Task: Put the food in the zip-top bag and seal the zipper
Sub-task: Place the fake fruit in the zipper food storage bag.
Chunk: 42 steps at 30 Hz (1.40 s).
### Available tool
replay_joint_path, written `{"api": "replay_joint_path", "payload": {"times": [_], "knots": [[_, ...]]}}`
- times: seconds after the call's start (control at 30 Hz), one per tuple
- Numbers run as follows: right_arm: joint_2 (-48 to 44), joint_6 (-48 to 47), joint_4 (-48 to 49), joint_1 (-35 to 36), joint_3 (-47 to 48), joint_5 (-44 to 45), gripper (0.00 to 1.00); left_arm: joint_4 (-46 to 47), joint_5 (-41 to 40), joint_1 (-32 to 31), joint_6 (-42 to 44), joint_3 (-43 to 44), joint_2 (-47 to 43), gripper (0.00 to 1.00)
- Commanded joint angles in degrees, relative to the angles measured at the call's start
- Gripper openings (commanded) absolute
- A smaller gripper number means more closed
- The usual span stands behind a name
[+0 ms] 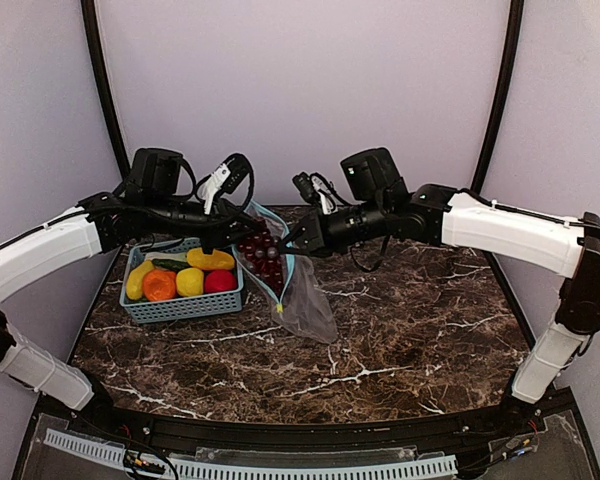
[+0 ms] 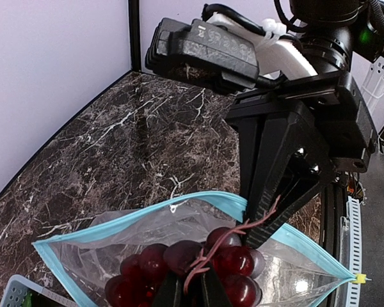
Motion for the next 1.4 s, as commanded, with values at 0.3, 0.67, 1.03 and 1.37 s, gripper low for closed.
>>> {"api": "replay_joint_path", "payload": {"times": [0.3, 0.67, 1.03, 1.37], "knots": [[-2.33, 0.29, 3.76, -0.28, -1.04, -0.15, 0.0, -7.6, -7.4, -4.13, 1.8, 8.08, 7.97, 0.01], [-2.08, 0.39, 4.06, -0.28, -1.61, 1.39, 0.0, -14.02, -9.07, -5.32, 1.89, 15.07, 15.14, 0.04], [-2.63, -0.63, 1.33, -0.45, -3.17, 10.83, 0.0, -21.53, -11.41, -5.99, 5.62, 14.81, 15.48, 0.1], [-0.35, -1.41, 0.33, -0.38, -3.11, 10.98, 0.0, -14.38, -8.06, -6.12, -2.11, 12.13, 10.42, 0.48]]}}
